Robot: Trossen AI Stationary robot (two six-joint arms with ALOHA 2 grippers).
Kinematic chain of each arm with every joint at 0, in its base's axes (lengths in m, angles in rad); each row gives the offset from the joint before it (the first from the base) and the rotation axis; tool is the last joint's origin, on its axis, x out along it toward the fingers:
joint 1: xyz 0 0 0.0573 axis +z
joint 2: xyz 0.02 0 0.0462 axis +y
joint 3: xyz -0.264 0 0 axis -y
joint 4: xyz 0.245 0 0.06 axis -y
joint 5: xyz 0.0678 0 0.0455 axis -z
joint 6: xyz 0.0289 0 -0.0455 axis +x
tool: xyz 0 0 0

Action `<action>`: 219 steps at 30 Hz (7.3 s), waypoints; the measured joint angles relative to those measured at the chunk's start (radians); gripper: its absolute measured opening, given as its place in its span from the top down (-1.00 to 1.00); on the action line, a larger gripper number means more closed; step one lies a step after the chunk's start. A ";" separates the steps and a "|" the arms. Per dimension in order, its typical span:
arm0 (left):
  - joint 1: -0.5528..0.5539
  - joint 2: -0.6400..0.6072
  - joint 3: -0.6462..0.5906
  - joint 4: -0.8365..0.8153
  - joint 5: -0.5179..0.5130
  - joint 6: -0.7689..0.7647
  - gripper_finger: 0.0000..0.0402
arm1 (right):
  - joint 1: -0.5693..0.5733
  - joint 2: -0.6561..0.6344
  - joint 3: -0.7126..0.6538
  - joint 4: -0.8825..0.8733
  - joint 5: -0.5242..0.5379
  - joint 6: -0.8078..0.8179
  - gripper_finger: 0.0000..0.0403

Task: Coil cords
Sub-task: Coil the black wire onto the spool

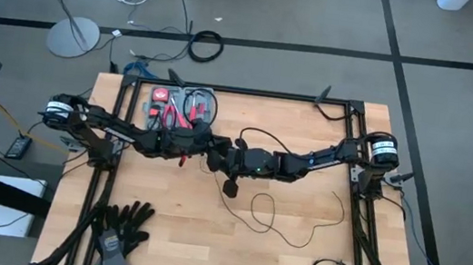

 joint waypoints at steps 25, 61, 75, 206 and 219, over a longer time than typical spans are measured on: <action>0.000 0.001 -0.004 -0.184 -0.069 0.004 1.00 | 0.007 -0.009 0.000 -0.096 -0.007 0.026 0.56; 0.000 0.000 -0.368 0.545 -0.092 0.163 1.00 | -0.067 0.068 -0.539 0.932 0.133 0.206 0.56; 0.000 0.000 -0.364 0.584 -0.092 0.184 1.00 | -0.253 0.074 -0.303 0.652 -0.297 0.145 0.24; 0.079 -0.373 -0.225 -0.318 0.267 0.131 0.46 | -0.283 0.047 -0.058 0.172 -0.634 -0.018 1.00; 0.079 -0.370 -0.225 -0.319 0.283 0.128 0.46 | -0.268 0.017 -0.058 0.125 -0.651 -0.019 1.00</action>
